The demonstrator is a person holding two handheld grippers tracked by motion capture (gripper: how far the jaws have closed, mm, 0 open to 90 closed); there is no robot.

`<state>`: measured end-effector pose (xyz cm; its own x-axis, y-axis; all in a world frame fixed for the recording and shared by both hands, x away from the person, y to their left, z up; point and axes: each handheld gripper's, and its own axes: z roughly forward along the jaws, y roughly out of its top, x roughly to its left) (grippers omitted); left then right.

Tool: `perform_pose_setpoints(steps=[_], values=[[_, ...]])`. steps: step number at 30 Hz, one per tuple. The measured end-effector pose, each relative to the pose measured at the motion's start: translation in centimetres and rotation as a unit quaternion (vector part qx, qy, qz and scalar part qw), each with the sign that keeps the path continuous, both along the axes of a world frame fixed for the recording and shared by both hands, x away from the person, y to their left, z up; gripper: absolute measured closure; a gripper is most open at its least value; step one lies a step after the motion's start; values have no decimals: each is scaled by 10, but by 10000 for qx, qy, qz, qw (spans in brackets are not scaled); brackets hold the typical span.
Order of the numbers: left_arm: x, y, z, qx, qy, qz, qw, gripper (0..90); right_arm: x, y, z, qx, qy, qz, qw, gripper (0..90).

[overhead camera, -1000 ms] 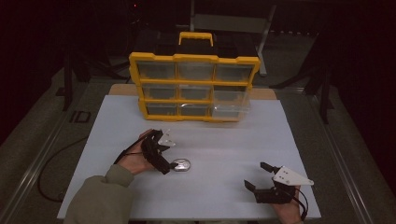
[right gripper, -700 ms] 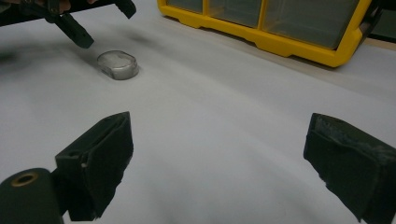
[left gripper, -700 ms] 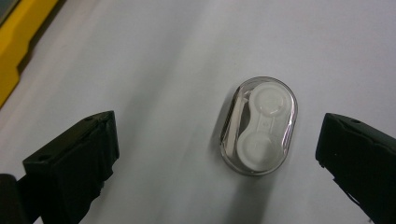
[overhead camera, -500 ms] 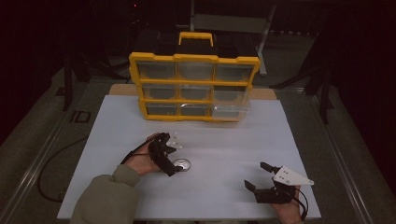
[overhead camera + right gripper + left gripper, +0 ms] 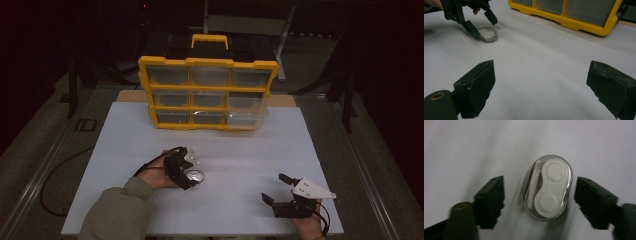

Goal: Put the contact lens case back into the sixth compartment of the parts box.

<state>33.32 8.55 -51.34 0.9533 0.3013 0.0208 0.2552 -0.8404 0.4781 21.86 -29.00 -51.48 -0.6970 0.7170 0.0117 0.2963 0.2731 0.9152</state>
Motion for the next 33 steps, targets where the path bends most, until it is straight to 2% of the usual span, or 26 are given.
perform_pose_setpoints(steps=[1, 3, 4, 11, 19, 21, 27, 33], values=[[0, 0, -1, 18, 51, -48, 10000, 368, 0, 0, 0, 3, 5, -1, 10000, 80], [1, -1, -3, 81, 162, -112, 9998, 430, 0, 0, 0, 1, 4, -1, 10000, 80], [1, -1, -5, 137, 151, -121, 9997, 441, 0, 0, 0, 1, 4, -2, 10000, 81], [4, 0, -4, 138, 252, -32, 9996, 487, 0, 0, 0, -3, 8, -6, 10000, 80], [4, 0, -3, 149, 217, -57, 9996, 497, 0, 0, 0, 2, 5, -3, 10000, 80], [4, 0, -3, 133, 157, -12, 9998, 497, 0, 0, 0, 7, 9, -2, 10000, 81], [4, 6, 5, -91, 76, 104, 9999, 497, 0, 0, 0, 14, 8, -3, 10000, 80], [3, 11, 12, -173, -85, 222, 9996, 497, 0, 0, 0, 17, 0, -7, 10000, 81]])
